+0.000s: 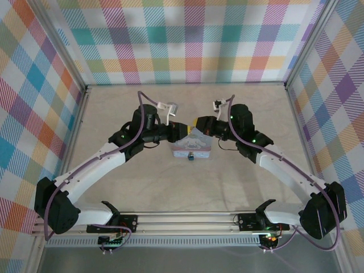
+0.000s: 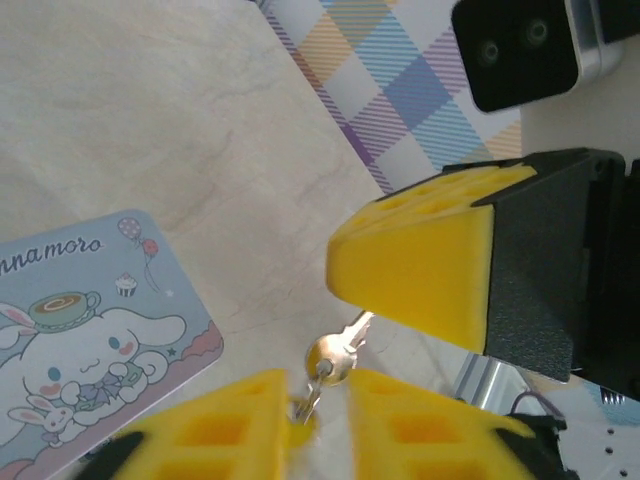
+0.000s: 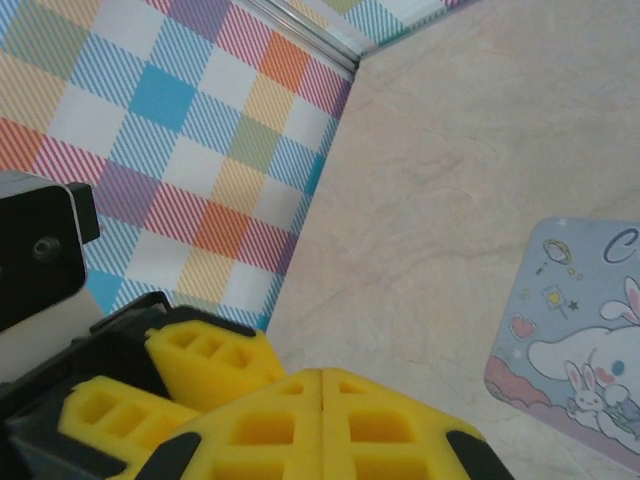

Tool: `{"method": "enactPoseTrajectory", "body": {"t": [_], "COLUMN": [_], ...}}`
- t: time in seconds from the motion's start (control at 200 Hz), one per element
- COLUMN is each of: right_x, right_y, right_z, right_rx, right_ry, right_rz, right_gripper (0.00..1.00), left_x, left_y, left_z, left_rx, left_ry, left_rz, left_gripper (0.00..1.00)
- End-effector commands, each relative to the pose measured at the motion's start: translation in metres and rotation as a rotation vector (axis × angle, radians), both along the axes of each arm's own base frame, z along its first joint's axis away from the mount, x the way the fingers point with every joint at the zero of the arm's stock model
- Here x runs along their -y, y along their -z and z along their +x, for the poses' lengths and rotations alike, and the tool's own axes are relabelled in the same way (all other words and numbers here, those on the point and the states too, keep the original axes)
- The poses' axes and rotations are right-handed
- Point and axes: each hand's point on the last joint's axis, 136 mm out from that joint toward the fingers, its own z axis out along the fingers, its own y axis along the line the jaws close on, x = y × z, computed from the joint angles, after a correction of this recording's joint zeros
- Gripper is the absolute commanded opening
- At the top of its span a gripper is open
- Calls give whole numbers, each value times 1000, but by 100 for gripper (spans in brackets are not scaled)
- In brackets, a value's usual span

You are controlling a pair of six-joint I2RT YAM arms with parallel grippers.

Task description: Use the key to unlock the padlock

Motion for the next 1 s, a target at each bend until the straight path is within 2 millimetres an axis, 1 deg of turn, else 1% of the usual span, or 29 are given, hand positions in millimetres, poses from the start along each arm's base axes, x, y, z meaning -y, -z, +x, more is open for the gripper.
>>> {"method": "enactPoseTrajectory", "body": {"t": [0.0, 0.075, 0.225, 0.365, 0.49, 0.62, 0.69, 0.78, 0.87, 0.995], "right_x": [7, 12, 17, 16, 17, 15, 14, 16, 12, 13], "right_y": [-14, -14, -23, -31, -33, -34, -34, -31, -39, -42], "right_z": [-1, -4, -19, -37, -44, -49, -50, -44, -51, -56], "right_rx": [42, 28, 27, 46, 64, 62, 57, 28, 43, 59], "right_ry": [-53, -101, -234, -363, -388, -418, -429, -385, -424, -441], "right_rz": [-29, -52, -70, -58, -58, -46, -33, -41, -8, -8], "right_gripper": [0, 0, 0, 1, 1, 1, 2, 0, 2, 3], "left_x": [-6, -7, -7, 0, 7, 10, 12, 15, 18, 24], "left_y": [-7, -12, -25, -41, -50, -49, -47, -42, -39, -40], "left_z": [-9, -13, -23, -37, -49, -53, -55, -53, -55, -58], "left_rx": [28, 34, 41, 35, 22, 3, -10, -24, -16, -18], "left_ry": [5, 21, 107, 237, 337, 368, 381, 372, 377, 407], "left_rz": [12, 13, -17, -95, -131, -137, -140, -122, -102, -113], "left_gripper": [36, 43, 49, 50, 53, 53, 56, 56, 54, 53]}}
